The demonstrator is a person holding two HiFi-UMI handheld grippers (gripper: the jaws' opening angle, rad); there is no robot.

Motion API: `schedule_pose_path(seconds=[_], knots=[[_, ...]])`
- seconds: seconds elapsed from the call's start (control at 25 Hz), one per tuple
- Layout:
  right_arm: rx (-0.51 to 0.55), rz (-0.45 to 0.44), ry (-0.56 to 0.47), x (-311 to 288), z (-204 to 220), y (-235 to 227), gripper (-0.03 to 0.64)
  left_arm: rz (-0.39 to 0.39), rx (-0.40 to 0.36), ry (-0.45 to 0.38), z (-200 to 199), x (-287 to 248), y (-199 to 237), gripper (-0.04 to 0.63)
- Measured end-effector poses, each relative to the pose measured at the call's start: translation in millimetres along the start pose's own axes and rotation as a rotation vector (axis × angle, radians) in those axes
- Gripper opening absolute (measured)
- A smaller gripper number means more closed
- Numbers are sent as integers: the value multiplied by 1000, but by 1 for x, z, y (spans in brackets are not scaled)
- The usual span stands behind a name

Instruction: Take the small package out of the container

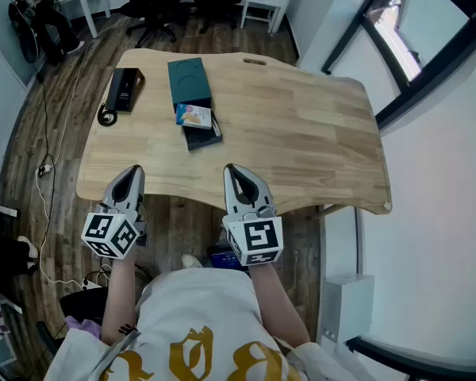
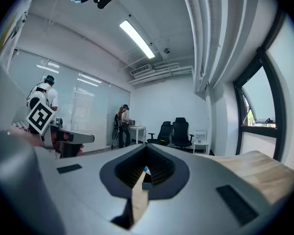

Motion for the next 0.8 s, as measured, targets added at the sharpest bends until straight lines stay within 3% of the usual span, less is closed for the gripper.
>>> schedule_pose_path(seconds=[0.52,0.8], knots=[[-34,-21,5,-8,4,-1,3,24,9,24,1,-8,6,-6],[-17,-52,52,-29,15,-15,3,16,44,51,12,-39,17,-6]])
Point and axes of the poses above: the fingertips, and each gripper's own axes: x backward along the fingers, y to its left, z out of its underside, the point moved 10 cm from there along x, backward along the fingers
